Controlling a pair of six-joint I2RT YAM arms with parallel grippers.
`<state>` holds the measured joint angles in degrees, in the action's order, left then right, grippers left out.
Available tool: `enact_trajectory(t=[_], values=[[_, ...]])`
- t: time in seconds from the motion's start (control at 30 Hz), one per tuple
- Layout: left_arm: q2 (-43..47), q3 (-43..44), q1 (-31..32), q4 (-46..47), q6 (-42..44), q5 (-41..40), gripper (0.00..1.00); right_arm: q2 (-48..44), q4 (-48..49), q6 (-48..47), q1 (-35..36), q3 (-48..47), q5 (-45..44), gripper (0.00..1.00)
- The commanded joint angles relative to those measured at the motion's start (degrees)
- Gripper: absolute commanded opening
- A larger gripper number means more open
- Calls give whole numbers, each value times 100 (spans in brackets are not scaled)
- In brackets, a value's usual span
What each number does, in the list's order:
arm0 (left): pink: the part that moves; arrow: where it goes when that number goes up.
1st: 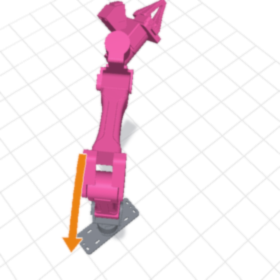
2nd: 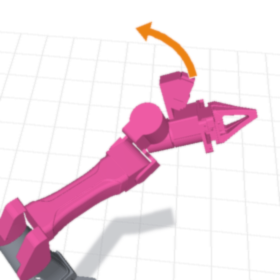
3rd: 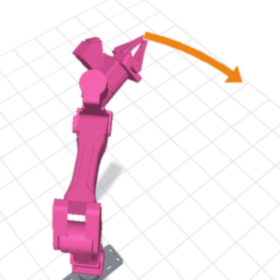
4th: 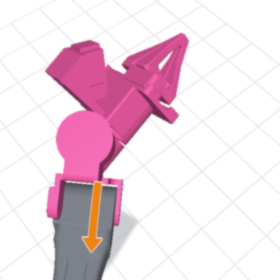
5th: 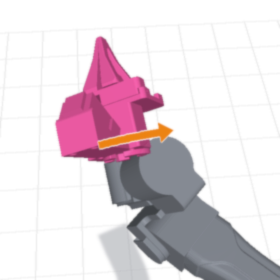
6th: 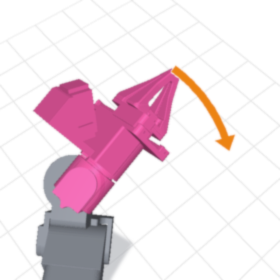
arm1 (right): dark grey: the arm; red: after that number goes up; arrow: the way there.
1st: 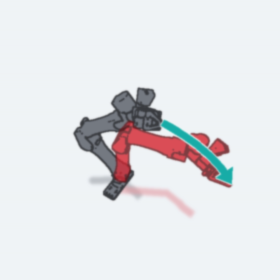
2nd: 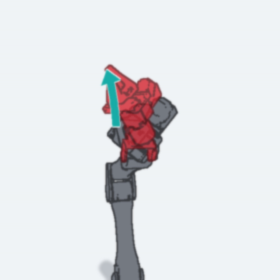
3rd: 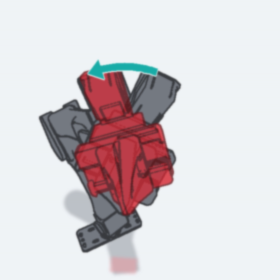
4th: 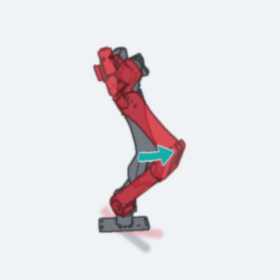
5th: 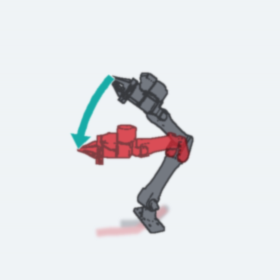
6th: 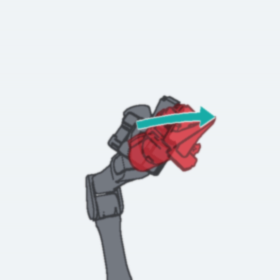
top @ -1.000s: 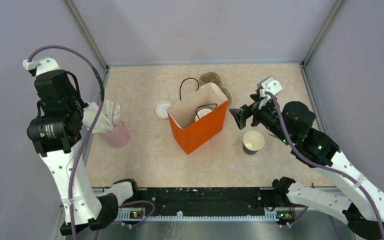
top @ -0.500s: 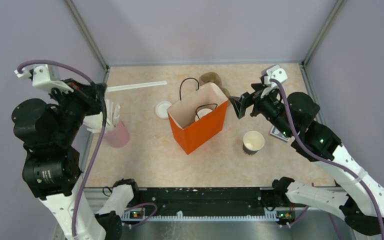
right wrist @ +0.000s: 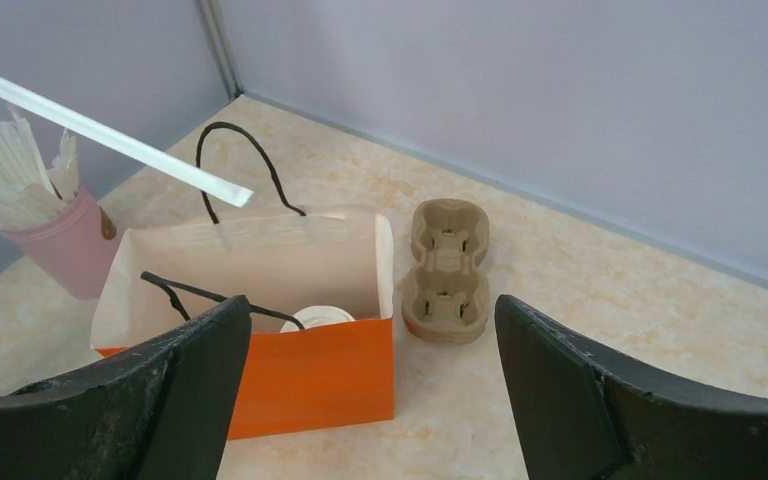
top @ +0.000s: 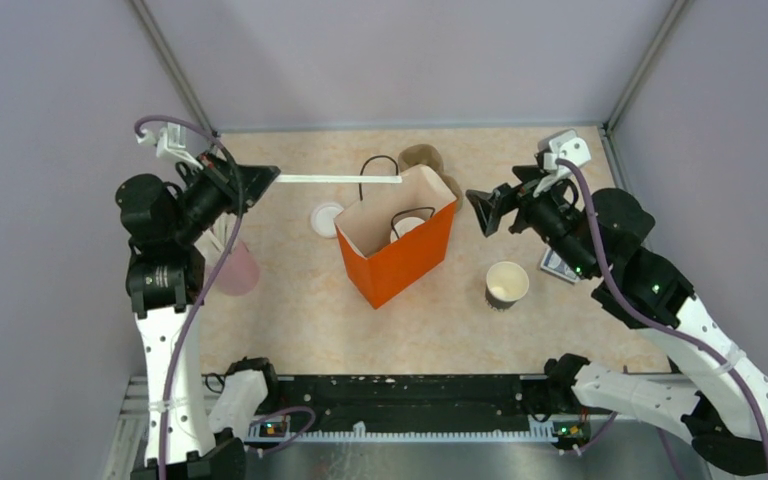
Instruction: Pack the takeout coffee
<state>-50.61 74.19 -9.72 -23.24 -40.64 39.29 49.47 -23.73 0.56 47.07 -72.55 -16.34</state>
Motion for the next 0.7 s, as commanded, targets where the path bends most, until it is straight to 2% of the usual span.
enact_trajectory(t=[0.0,0.13,0.3,0.37,0.67], values=[[306,-845,35,1385,-810,86,0,-192,89,-110,-47,-79,-149,89],[219,-1280,561,1761,-924,-362,0,-162,120,-297,-49,-64,-131,89],[-250,-1464,2115,2044,-754,-1439,0,-81,144,-384,-49,-100,-114,89],[-479,-1410,2492,2046,-605,-1790,0,-58,124,-397,-43,-129,-100,89],[-626,-1407,2729,2162,-362,-2616,0,-110,-132,-357,-49,-232,-298,89]])
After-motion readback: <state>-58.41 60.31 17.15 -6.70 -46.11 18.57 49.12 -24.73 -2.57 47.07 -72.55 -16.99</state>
